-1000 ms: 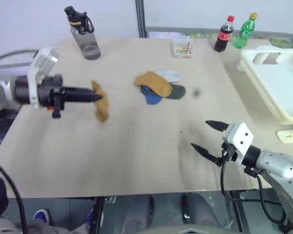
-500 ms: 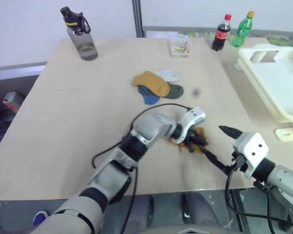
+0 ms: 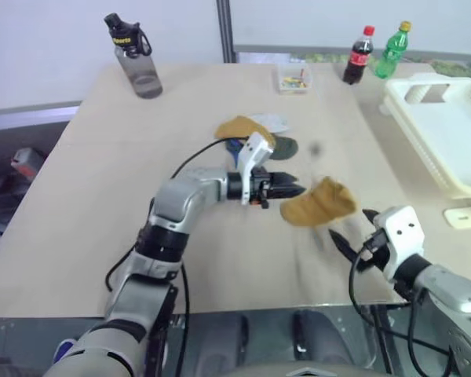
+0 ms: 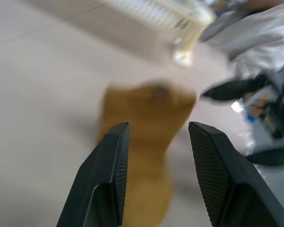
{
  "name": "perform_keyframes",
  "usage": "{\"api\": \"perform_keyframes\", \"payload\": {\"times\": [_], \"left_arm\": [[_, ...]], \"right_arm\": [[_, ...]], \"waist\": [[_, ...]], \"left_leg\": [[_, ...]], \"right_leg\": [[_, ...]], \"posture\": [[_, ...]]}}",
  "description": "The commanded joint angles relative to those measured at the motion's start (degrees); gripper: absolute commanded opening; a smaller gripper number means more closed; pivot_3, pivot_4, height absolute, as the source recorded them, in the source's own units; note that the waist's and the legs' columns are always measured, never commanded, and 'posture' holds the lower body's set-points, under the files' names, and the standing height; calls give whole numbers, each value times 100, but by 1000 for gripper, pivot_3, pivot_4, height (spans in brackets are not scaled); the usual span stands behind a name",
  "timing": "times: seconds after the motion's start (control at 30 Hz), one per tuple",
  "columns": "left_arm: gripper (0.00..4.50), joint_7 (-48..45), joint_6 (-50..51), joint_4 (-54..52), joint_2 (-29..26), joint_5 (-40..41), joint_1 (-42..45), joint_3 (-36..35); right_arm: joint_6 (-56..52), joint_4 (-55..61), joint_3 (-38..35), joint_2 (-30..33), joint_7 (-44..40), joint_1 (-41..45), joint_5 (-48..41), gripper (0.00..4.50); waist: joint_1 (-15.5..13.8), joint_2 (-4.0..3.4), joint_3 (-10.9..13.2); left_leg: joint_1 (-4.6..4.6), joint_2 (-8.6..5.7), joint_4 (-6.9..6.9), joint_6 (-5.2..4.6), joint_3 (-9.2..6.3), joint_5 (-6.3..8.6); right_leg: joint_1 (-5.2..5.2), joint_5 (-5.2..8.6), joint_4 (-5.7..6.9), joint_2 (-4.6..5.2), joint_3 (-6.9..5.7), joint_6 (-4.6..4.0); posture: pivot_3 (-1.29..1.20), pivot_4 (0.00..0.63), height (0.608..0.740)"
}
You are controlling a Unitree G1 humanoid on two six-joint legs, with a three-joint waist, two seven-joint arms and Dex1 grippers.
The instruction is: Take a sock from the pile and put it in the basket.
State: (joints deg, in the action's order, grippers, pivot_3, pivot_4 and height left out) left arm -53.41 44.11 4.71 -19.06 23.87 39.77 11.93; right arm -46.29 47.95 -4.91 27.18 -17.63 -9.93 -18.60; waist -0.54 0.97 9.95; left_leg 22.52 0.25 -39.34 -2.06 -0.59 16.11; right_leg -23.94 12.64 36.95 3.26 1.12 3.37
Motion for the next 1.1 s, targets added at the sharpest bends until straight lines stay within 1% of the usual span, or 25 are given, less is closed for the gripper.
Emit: {"api": "perform_keyframes", "payload": {"times": [0.03, 0.13, 0.2, 0.3, 0.37, 0.43, 0.53, 0.57, 0.6, 0.67, 0.7, 0.73, 0.77, 0.8, 0.83, 0.87, 0.9, 1.03, 1.1], "left_arm": [[2133, 4, -528, 51, 413, -155, -147, 317], [2133, 354, -705, 488, 1067, -379, 108, 469], [2133, 544, -679, 681, 1229, -555, 242, 515], [2133, 507, -551, 549, 1077, -608, 133, 533], [2133, 612, -556, 519, 929, -738, -36, 546], [2133, 726, -587, 519, 867, -815, -165, 543], [2133, 881, -879, 571, 958, -919, -398, 569], [1620, 914, -916, 592, 984, -949, -469, 593], [1402, 899, -1035, 627, 970, -1035, -548, 676], [445, 873, -1161, 685, 966, -1122, -673, 760], [73, 855, -1208, 689, 944, -1159, -734, 788], [0, 803, -1231, 636, 898, -1158, -805, 796], [0, 737, -1221, 569, 850, -1132, -860, 786], [0, 645, -1184, 450, 773, -1083, -927, 775], [0, 558, -1159, 333, 701, -1044, -987, 767], [0, 418, -1163, 172, 592, -998, -1069, 772], [0, 282, -1169, 20, 483, -954, -1147, 781], [0, -161, -1285, -360, 46, -833, -1350, 724], [0, -337, -1695, -345, -139, -953, -1354, 727]], "right_arm": [[6, -137, -160, 32, -35, 318, -70, 4500], [36, -261, -177, 157, -124, 461, -34, 4500], [14, -350, -231, 233, -153, 548, -27, 4500], [-21, -809, -393, 318, -109, 817, 30, 4500], [27, -1388, -380, 352, -91, 1031, 138, 4500], [230, -1918, -287, 395, -138, 1225, 272, 4500], [462, -2904, -200, 237, -175, 1764, 337, 4500], [546, -3194, -149, 215, -171, 1885, 412, 3973], [676, -3445, -49, 234, -223, 1963, 509, 3733], [840, -3725, 72, 244, -352, 2039, 586, 2743], [843, -3690, 89, 227, -406, 2019, 548, 2295], [761, -3494, 77, 203, -485, 1936, 427, 1821], [650, -3277, 63, 193, -553, 1838, 309, 1517], [540, -2978, 73, 219, -611, 1663, 231, 1037], [427, -2705, 67, 245, -631, 1490, 172, 671], [277, -2371, 27, 234, -602, 1275, 91, 167], [132, -2068, -26, 199, -546, 1081, 11, 49], [-512, -901, -243, -91, -61, 411, -168, 49], [-770, -409, -293, -309, 262, 166, -138, 49]], "waist": [[-41, 0, 0], [-110, 1, 1], [-101, 2, 1], [36, -2, -1], [127, -3, -1], [137, -4, -2], [129, -4, -2], [124, -5, -3], [118, -7, -4], [105, -8, -8], [97, -9, -11], [97, -10, -14], [98, -10, -16], [96, -12, -17], [100, -13, -19], [103, -15, -20], [105, -17, -22], [126, -22, -26], [118, -22, -26]], "left_leg": [[5, -2, 0, 0, -1, 0], [29, -12, -7, 0, -4, 0], [30, -17, -7, -1, -1, 0], [21, -14, -5, -2, 0, 1], [8, -8, 1, -2, -3, 1], [-4, 4, 2, -2, -2, 1], [-9, 6, 2, -1, 0, 0], [-10, 6, 2, -1, 0, 0], [-12, 5, 0, -1, 3, 0], [-12, 2, 0, -1, 4, 0], [-10, 3, 1, -1, 3, 0], [-9, 3, 1, -1, 1, 0], [-9, 3, 1, -1, 1, 1], [-10, 4, 1, -1, 1, 1], [-8, 4, 2, -1, -1, 1], [-8, 5, 4, -1, -3, 1], [-8, 6, 7, -1, -4, 1], [-13, 12, 10, -1, -6, 1], [-16, 11, 9, -1, -4, 1]], "right_leg": [[-1, 0, -4, 2, -1, 0], [-2, 0, -17, 13, -24, 1], [-1, 0, -18, 17, -24, 2], [-1, 0, -12, 14, -19, 2], [-2, 0, -2, 5, -8, 1], [-1, 0, 8, -7, -2, 0], [-1, -1, 17, -11, -1, -1], [0, -2, 17, -9, 0, -2], [3, -2, 17, -8, 2, -2], [4, -2, 15, -6, 2, -2], [4, -2, 13, -6, 1, -2], [4, -2, 11, -6, 0, -2], [4, -2, 10, -6, 1, -2], [5, -2, 9, -5, 1, -2], [4, -2, 9, -4, 0, -2], [4, -2, 9, -5, -2, -2], [4, -2, 10, -5, -3, -2], [4, -1, 13, -6, -2, -3], [5, -1, 13, -6, -1, -3]], "posture": [[0, 150, 740], [0, 150, 740], [0, 150, 740], [0, 150, 740], [0, 150, 740], [0, 150, 740], [0, 150, 740], [0, 150, 740], [0, 150, 740], [0, 150, 740], [0, 150, 740], [0, 150, 740], [0, 150, 740], [0, 150, 740], [0, 150, 740], [0, 150, 740], [0, 150, 740], [0, 150, 740], [0, 150, 740]]}}
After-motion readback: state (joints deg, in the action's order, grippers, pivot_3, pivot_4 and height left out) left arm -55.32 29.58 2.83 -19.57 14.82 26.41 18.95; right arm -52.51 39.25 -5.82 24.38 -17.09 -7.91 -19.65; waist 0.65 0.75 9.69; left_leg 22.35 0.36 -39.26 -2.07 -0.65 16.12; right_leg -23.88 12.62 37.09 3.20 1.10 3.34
